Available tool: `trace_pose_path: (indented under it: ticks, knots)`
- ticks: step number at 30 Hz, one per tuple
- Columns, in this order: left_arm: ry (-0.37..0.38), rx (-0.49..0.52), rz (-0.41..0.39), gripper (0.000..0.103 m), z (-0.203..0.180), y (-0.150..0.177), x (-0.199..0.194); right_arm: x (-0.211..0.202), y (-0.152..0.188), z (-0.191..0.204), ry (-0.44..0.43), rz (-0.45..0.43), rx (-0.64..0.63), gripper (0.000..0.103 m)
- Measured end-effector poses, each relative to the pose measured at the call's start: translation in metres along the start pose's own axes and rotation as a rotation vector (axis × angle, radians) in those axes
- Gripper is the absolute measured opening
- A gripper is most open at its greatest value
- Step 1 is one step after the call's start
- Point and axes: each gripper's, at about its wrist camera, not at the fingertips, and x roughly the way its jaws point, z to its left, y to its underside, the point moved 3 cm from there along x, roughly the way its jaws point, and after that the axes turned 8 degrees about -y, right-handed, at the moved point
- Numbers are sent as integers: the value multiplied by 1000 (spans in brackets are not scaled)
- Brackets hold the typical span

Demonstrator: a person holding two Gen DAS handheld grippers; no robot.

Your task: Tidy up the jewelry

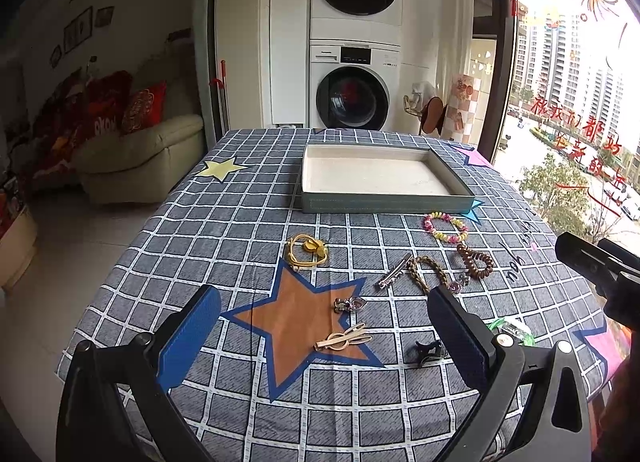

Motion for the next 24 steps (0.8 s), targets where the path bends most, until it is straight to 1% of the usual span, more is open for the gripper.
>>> trace_pose_path:
  ticks: [24]
  knots:
    - [5, 0, -1, 103, -3, 0, 0, 0, 0, 1, -8, 1, 0, 103]
